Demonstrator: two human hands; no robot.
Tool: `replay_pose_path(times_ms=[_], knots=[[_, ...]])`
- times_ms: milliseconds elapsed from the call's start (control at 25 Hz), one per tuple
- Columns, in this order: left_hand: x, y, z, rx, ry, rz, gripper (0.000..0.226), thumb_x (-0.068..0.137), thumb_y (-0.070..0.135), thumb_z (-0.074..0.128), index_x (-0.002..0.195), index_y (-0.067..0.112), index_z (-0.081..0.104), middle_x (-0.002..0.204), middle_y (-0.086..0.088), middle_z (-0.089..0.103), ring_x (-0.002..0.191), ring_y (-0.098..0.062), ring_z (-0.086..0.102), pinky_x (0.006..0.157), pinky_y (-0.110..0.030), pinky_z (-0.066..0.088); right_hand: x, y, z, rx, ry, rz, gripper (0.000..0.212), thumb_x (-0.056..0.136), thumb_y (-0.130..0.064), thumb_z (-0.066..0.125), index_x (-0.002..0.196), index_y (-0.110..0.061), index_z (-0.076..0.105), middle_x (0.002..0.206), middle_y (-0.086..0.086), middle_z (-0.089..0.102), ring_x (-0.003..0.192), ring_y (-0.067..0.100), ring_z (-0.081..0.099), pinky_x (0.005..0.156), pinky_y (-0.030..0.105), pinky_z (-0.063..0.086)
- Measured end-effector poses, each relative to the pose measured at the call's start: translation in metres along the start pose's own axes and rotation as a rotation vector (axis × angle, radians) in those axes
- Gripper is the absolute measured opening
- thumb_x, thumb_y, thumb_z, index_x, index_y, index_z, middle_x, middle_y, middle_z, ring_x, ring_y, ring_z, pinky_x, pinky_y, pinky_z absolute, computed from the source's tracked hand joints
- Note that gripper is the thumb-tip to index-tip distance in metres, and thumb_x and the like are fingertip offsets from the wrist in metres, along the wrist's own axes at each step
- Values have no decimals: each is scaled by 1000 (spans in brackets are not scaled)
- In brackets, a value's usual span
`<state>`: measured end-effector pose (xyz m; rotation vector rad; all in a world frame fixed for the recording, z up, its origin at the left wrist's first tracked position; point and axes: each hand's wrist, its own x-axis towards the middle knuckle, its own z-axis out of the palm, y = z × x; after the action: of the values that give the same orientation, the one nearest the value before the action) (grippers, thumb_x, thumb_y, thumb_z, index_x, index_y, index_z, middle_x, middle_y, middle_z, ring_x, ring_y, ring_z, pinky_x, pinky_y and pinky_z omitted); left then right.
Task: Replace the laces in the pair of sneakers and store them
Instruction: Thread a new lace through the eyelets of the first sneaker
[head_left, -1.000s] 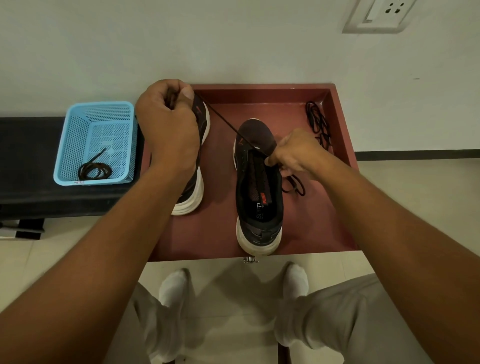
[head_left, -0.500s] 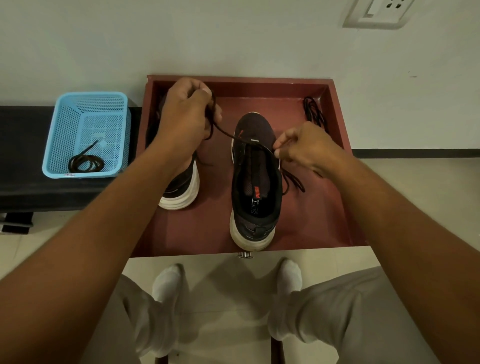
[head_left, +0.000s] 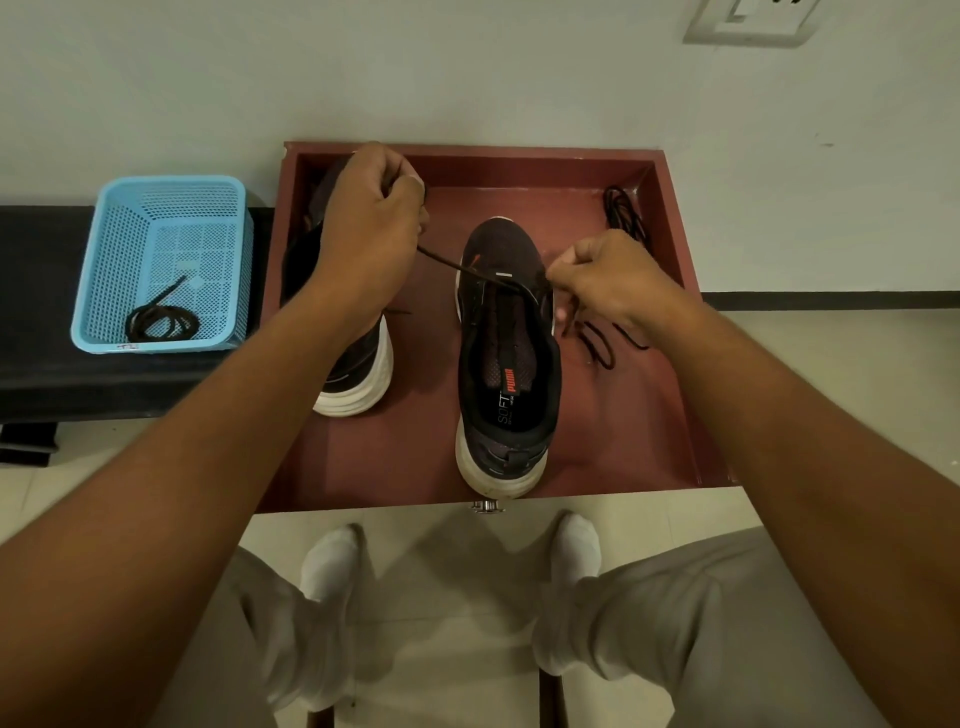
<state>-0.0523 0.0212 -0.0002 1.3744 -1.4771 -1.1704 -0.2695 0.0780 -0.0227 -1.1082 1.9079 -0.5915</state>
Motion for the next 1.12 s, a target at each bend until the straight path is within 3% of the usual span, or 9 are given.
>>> replay_pose_path(times_ms=[120,240,400,560,720,840,920,1000,1120], knots=[[0,1,-1,22,19,21,13,97,11,43,92,14,53,68,5,53,54,-3,44,52,-20,37,4,-1,-14,-40,59,-61,5,95,-14,68,92,-15,73,87,-4,71,64,5,63,65,23,51],[1,-3,-1,85,35,46,12,97,11,44,93,10,55,73,2,55,61,-6,48,54,-19,40,5,2,-28,-152,97,-162,5,90,-18,76,86,-20,78,75,-16,69,73,-1,61,75,22,47],[2,-7,-2,299,-6,128,11,91,18,57,94,10,64,78,9,56,66,-3,48,58,-12,40,-1,3,-18,-198,-117,-181,11,84,-17,84,94,-18,80,75,2,76,55,4,62,62,19,52],[-6,-7,12,636,-219,242,15,82,35,77,95,27,78,89,8,72,81,-10,66,76,-29,56,-5,-5,-11,-222,-14,-170,8,88,-25,81,90,-17,79,73,-6,71,49,-5,60,56,14,46],[-15,-18,42,813,-286,313,18,84,39,77,98,28,80,95,3,77,86,-22,71,78,-42,60,-13,-18,-6,-308,62,-148,22,81,-36,85,83,-16,76,80,-6,71,73,5,66,62,20,49],[-14,-22,51,870,-246,339,15,85,36,76,97,27,80,97,-2,76,88,-28,71,77,-42,60,-17,-22,3,-309,16,-80,20,80,-28,85,86,-10,78,79,7,75,79,23,74,72,36,61],[-14,-23,52,852,-240,326,14,88,31,74,97,24,80,99,-4,76,90,-29,70,77,-41,59,-17,-21,9,-266,28,-45,14,82,-21,81,88,-8,79,73,9,75,74,25,75,76,41,64],[-14,-26,52,813,-241,309,13,91,28,70,97,21,79,100,-3,76,91,-28,70,74,-36,54,-16,-19,14,-229,63,-3,12,85,-18,79,87,-6,78,68,9,73,55,15,70,61,34,64],[-15,-31,49,735,-232,264,12,94,23,66,93,16,76,95,-2,74,88,-24,68,69,-31,43,-14,-17,16,-117,67,65,7,88,-9,77,87,-2,76,60,6,64,33,2,53,39,17,45]])
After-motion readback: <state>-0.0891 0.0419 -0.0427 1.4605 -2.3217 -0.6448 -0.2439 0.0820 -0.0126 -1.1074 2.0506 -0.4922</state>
